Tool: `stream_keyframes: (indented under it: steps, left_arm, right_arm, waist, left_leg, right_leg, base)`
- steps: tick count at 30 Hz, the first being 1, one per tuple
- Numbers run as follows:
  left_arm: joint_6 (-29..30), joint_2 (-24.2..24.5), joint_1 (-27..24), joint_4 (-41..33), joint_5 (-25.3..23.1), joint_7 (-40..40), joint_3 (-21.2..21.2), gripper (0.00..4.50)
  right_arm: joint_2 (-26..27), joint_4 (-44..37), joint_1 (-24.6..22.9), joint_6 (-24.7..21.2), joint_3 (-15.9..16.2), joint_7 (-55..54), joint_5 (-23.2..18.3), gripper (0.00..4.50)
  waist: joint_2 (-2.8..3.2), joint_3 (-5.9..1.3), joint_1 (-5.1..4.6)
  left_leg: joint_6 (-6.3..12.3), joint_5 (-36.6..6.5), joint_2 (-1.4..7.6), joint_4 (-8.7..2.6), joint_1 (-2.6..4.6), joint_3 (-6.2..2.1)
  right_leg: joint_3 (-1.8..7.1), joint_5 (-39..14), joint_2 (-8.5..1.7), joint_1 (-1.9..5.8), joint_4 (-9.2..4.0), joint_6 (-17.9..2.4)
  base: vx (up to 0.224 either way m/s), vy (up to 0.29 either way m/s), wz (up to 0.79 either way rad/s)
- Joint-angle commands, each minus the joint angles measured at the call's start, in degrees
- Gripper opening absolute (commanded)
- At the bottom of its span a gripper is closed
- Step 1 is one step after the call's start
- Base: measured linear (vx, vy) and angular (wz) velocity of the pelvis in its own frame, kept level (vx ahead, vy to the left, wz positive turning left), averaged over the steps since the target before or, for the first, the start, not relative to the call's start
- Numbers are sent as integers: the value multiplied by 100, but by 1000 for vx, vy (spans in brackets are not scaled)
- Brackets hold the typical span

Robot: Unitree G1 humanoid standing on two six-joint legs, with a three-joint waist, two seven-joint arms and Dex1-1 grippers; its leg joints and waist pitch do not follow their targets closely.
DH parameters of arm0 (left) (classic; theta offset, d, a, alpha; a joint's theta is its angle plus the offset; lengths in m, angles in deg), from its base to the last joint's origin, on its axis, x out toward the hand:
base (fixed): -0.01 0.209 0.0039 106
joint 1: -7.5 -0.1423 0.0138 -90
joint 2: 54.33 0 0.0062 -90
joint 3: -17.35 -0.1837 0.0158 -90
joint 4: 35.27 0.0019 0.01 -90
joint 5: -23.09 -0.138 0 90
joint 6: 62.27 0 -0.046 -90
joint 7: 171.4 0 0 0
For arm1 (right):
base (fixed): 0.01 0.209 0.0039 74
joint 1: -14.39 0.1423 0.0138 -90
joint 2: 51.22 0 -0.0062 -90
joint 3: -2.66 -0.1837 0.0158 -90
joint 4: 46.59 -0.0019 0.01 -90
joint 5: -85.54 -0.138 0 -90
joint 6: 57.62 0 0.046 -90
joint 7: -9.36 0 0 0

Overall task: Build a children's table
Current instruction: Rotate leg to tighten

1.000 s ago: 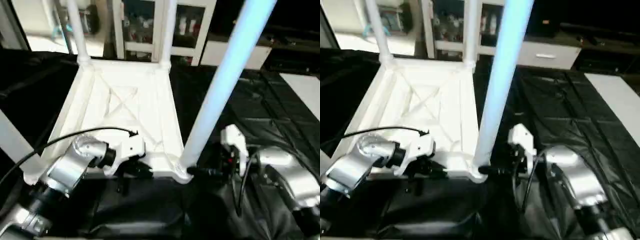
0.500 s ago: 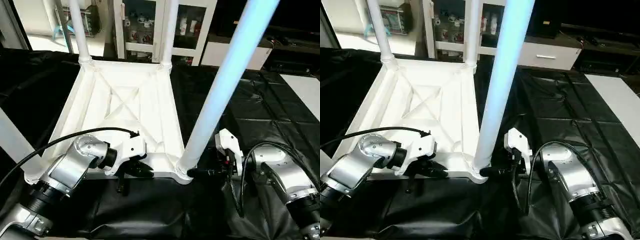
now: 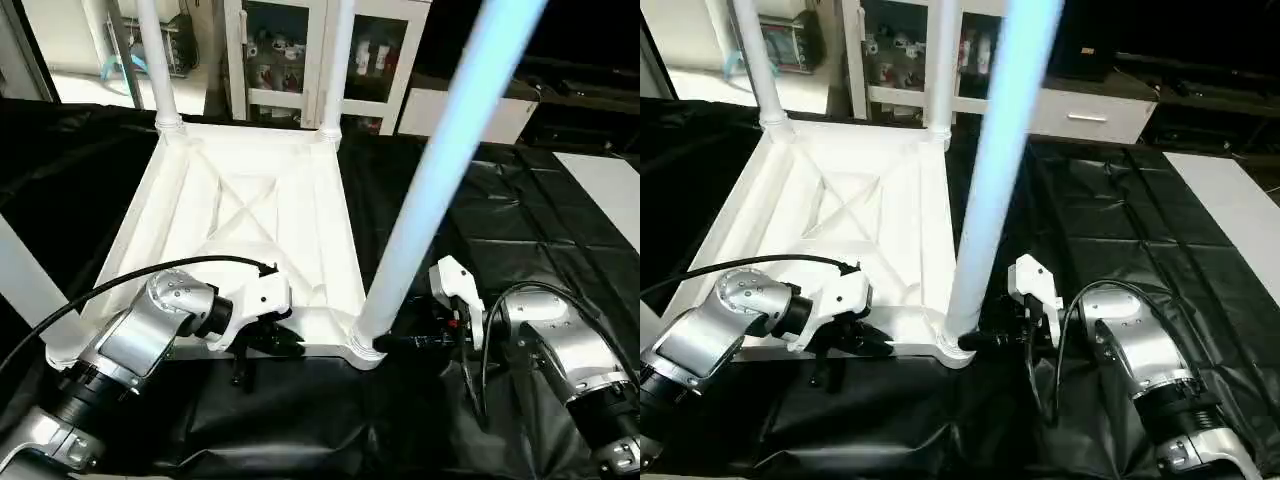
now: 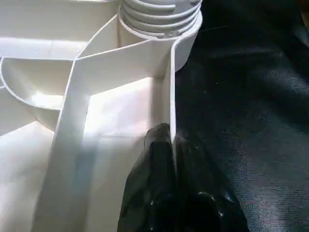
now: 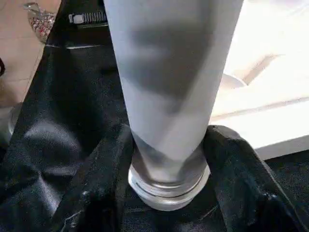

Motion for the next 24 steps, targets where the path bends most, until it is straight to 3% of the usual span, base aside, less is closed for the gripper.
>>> stream_keyframes:
  steps: [1,6,8,9,10,12,14,15,16,17,18,19,20,21,22,23,24]
  left_arm:
    - [-1,-168,101,22,-15,-16,-197,0]
    - [194,-517,286,342,-142,539,-80,0]
    - [320,-796,436,580,-190,973,49,0]
    - [368,-891,490,663,-213,1134,95,0]
    - [488,-1155,652,886,-283,1548,176,0]
    - [636,-1399,791,1082,-340,1954,276,0]
    - [728,-1592,913,1253,-402,2320,356,0]
    - [936,-1877,1087,1492,-442,2801,483,0]
    - [983,-2015,1170,1616,-471,2995,540,0]
    - [982,-2135,1247,1732,-506,3170,576,0]
    - [954,-2212,1302,1818,-538,3270,582,0]
    - [893,-2304,1398,1973,-624,3450,558,0]
    - [864,-2323,1428,2022,-660,3516,547,0]
    - [864,-2323,1428,2022,-660,3516,547,0]
    - [836,-2329,1448,2056,-682,3555,547,0]
    - [818,-2326,1457,2072,-684,3553,554,0]
    - [793,-2305,1452,2066,-691,3533,549,0]
  right_arm:
    - [191,109,-85,-298,1,-176,-68,200]
    - [576,360,-116,-576,-339,-1073,-135,200]
    - [663,385,-217,-598,-322,-1289,-47,199]
    - [698,401,-247,-604,-315,-1383,-4,199]
    - [859,418,-318,-638,-277,-1791,176,199]
    - [1041,412,-370,-717,-263,-2206,376,198]
    - [1245,470,-358,-718,-265,-2828,648,198]
    - [1605,671,-265,-741,-395,-4015,1005,196]
    - [1803,759,-218,-729,-476,-4561,1129,194]
    - [2011,804,-185,-676,-549,-4887,1128,188]
    - [2178,804,-166,-663,-579,-5008,1072,188]
    - [2428,744,-149,-646,-552,-5102,1004,179]
    - [2493,714,-145,-637,-520,-5090,987,168]
    - [2493,714,-145,-637,-520,-5090,987,159]
    - [2516,662,-147,-569,-480,-4993,969,152]
    - [2509,602,-153,-478,-449,-4858,954,152]
    - [2499,576,-155,-456,-450,-4793,935,152]
  waist:
    - [84,-305,-11]
    - [78,-277,-42]
    - [71,-268,-40]
    - [52,-254,-56]
    - [59,-250,-61]
    - [52,-233,-90]
    - [67,-210,-166]
    - [90,-210,-202]
    - [177,-184,-310]
    - [255,-194,-439]
    - [335,-180,-444]
    - [418,-200,-292]
    - [189,-267,-385]
    - [59,-241,-344]
    - [29,-300,-241]
    - [-2,-367,-105]
    - [30,-338,-49]
  left_leg:
    - [37,-1501,191,-460,28,-48]
    - [-80,-1848,177,-472,50,-63]
    - [-151,-2025,169,-456,77,-85]
    - [-133,-2085,160,-471,50,-99]
    - [-126,-2219,153,-452,98,-100]
    - [-128,-2345,130,-438,115,-116]
    - [-146,-2603,98,-409,152,-157]
    - [-163,-2698,103,-405,171,-180]
    - [-202,-3019,130,-415,220,-220]
    - [-240,-3582,221,-496,211,-324]
    - [-247,-3970,377,-723,-10,-420]
    - [-284,-4771,428,-1104,-430,-414]
    - [-85,-4521,340,-985,57,-319]
    - [-239,-4066,172,-682,194,-341]
    - [-277,-2735,-9,-344,43,-292]
    - [-112,-1297,60,-357,-192,-273]
    - [-60,-903,84,-391,-195,-238]
  right_leg:
    - [298,-1770,-326,264,-384,-1153]
    - [278,-2362,-316,218,-465,-964]
    - [256,-2773,-355,215,-526,-812]
    - [237,-3001,-347,227,-546,-683]
    - [212,-3316,-350,187,-608,-538]
    - [165,-3667,-346,164,-675,-371]
    - [29,-4195,-345,142,-817,-82]
    - [-32,-4238,-346,151,-855,-45]
    - [-208,-4191,-309,154,-953,-6]
    - [-474,-3875,-259,308,-987,69]
    - [-372,-3220,-252,577,-574,-56]
    - [-239,-1355,-148,891,343,-313]
    - [39,-1204,-166,496,200,-351]
    - [136,-2432,-342,305,-223,-348]
    - [169,-4253,-648,258,-629,-246]
    - [270,-3662,-660,409,-524,-242]
    - [260,-3193,-585,356,-509,-313]
  base:
    - [0,0,0]
    - [0,0,0]
    - [0,0,0]
    - [0,0,0]
    - [0,0,0]
    - [0,0,0]
    - [0,0,0]
    - [-52,19,-6]
    - [-52,19,-6]
    - [-61,36,-12]
    - [-126,43,-27]
    - [-126,43,-27]
    - [-68,0,-15]
    - [30,-60,-6]
    - [30,-60,-6]
    - [16,-68,-14]
    - [26,-58,2]
